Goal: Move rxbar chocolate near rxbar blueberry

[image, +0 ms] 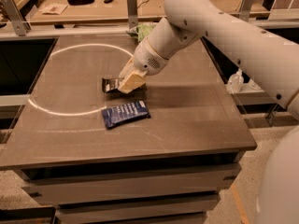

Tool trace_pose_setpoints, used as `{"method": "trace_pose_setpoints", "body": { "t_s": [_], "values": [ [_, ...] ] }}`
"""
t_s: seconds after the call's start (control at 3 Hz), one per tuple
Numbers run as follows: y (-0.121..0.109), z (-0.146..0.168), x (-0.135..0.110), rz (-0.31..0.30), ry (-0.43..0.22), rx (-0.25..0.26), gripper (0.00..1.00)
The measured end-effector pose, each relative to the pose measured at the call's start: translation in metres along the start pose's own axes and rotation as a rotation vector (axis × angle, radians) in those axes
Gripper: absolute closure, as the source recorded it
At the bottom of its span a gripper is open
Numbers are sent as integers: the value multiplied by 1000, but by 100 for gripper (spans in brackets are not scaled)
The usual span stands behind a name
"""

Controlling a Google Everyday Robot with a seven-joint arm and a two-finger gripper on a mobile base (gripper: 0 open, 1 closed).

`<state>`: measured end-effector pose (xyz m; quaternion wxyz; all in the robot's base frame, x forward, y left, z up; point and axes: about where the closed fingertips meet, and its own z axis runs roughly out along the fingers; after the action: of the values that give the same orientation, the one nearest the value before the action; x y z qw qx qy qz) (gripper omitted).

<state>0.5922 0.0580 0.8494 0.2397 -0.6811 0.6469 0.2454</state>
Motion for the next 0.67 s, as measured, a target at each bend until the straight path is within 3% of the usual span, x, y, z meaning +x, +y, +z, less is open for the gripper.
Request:
{"method": "trace_pose_setpoints", "body": {
  "t_s": [0.67],
  "values": [
    [42,-17,-13,-64,-5,33,100]
  ]
}}
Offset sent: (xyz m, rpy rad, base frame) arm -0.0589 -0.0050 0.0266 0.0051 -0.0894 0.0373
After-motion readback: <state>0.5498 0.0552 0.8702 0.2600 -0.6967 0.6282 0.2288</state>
